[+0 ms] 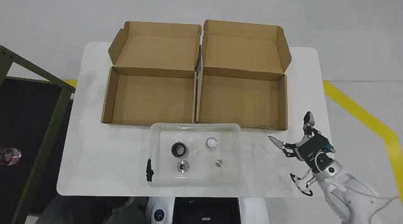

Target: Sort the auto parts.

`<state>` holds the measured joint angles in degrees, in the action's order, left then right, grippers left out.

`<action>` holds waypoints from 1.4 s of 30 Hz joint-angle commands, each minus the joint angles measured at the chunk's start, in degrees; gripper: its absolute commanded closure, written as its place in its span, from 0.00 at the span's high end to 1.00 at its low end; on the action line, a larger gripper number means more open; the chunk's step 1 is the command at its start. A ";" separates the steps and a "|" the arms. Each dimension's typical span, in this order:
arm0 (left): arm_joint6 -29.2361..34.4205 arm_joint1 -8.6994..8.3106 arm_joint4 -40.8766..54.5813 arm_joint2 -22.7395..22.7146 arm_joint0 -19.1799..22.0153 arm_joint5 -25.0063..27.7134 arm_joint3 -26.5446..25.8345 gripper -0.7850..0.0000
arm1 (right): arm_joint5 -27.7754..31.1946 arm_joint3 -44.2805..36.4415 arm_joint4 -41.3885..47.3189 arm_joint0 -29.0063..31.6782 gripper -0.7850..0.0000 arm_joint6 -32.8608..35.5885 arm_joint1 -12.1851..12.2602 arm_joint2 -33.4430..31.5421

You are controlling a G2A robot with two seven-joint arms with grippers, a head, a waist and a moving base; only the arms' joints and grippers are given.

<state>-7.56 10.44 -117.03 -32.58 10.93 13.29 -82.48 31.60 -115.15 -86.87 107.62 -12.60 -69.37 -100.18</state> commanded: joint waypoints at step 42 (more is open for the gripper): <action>0.00 0.00 0.00 0.00 0.00 0.00 0.00 1.00 | 13.19 -2.97 5.65 -8.71 1.00 12.15 0.48 15.27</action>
<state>-7.56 10.44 -117.03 -32.58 10.93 13.29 -82.48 44.58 -118.33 -81.45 99.64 -1.46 -68.87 -86.16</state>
